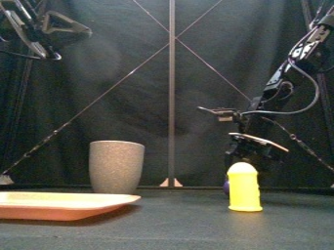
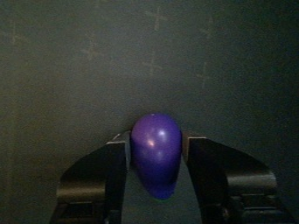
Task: Pick the eggplant then place it in the grey bowl
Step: Place eggplant in the grey bowl
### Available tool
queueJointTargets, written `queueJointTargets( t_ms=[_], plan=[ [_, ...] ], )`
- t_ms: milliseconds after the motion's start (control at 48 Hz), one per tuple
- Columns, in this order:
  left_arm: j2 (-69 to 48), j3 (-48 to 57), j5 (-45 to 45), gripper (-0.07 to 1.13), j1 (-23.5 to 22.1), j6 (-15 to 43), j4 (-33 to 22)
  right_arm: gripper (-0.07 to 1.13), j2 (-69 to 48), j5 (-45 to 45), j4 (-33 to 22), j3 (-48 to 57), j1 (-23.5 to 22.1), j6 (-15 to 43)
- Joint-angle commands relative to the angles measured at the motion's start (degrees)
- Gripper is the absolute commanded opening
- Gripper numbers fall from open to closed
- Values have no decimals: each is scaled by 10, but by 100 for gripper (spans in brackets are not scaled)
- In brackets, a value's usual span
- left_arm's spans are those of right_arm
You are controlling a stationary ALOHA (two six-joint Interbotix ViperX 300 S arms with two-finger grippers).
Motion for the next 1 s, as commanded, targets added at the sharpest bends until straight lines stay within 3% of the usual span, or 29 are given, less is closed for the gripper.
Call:
queueJointTargets(
  t_ms=[21,146,542,1000],
  plan=[
    [2,-8,-3,-3,1,1,1,59,-9,2,10,-10,-4,0],
    [2,-8,-3,-3,1,1,2,48,-11,1,13,-25,-2,0],
    [2,-4,-3,-2,1,1,2,48,6,-11,47,-242,6,1],
    [1,-3,-3,-2,2,1,2,49,149,-98,150,-432,27,4]
  ],
)
